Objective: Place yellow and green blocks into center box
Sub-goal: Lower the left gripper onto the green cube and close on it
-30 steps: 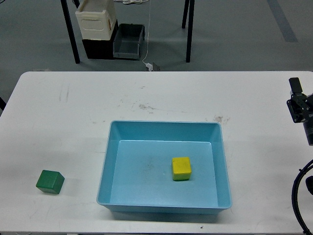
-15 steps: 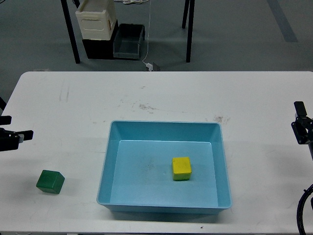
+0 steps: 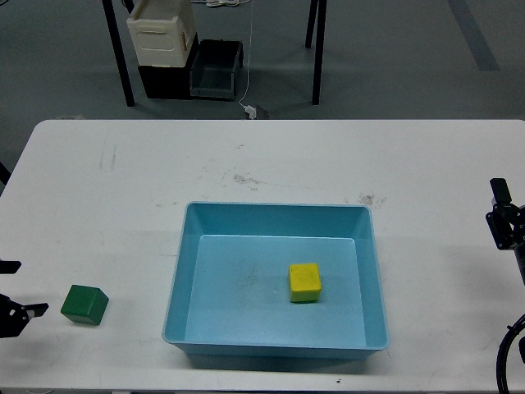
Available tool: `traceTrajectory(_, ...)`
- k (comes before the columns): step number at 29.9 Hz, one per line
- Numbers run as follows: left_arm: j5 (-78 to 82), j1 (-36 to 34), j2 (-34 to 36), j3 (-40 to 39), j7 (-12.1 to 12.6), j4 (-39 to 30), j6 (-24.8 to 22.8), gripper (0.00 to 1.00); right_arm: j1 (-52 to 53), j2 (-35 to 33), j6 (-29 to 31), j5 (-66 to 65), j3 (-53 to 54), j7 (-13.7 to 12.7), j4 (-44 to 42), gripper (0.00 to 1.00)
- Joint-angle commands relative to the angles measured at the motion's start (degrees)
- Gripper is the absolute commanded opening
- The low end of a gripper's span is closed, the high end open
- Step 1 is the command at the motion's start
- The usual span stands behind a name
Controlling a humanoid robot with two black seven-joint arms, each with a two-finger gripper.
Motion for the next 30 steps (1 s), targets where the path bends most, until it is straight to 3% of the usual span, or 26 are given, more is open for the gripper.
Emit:
traceTrajectory(1, 0.89, -0.24, -2.18, 0.45, 0.00, 1.19, -3.18, 0.99, -0.09, 0.00, 0.00, -0.03, 0.00, -0.02, 0.01, 0.99)
traceTrajectory(13, 0.89, -1.65, -8.95, 0.54, 0.00, 4.00, -10.83, 0.99, -0.44, 0.00, -0.17, 0.06, 0.18, 0.07, -0.26, 0.99)
traceTrajectory(30, -2.20, -6.13, -14.84, 0.98, 0.00, 6.29, -13.03, 1.00, -0.88, 0.09, -0.35, 0.06, 0.00, -0.02, -0.26, 0.99)
